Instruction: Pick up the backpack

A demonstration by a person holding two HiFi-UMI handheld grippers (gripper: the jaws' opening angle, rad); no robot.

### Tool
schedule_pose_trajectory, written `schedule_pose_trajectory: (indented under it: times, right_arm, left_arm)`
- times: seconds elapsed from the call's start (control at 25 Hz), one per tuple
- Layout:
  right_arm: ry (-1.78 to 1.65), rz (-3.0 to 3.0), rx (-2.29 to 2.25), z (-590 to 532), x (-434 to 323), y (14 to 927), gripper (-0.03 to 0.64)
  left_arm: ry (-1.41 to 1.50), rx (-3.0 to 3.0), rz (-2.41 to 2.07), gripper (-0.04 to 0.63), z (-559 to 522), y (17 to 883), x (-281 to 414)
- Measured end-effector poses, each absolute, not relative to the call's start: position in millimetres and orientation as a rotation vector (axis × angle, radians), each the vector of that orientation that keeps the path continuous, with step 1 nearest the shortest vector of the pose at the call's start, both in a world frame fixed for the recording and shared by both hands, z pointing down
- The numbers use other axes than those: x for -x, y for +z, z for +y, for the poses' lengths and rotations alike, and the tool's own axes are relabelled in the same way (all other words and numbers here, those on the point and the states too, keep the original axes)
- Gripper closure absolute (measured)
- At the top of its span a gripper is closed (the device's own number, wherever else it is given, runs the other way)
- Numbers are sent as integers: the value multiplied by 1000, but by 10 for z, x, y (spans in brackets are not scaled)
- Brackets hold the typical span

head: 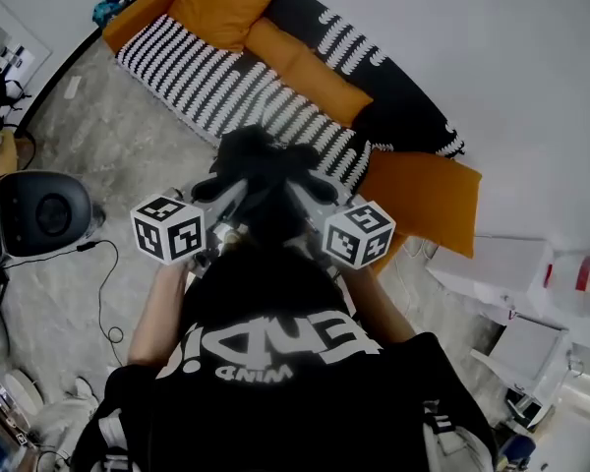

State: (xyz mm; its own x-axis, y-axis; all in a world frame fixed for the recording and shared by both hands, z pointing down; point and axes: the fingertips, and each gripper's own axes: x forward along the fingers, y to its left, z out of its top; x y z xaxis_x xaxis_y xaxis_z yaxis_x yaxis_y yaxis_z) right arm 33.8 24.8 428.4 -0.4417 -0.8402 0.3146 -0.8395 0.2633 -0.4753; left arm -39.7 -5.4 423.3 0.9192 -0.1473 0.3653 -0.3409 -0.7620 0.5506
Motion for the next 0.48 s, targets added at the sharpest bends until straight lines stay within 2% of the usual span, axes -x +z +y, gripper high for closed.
schedule_pose_trajectory:
  times: [0.48]
  right_arm:
    - [-981,2465,1663,261,-358,4333,560]
  left_arm:
    - [409,-2424,-332,500,-50,4281,370]
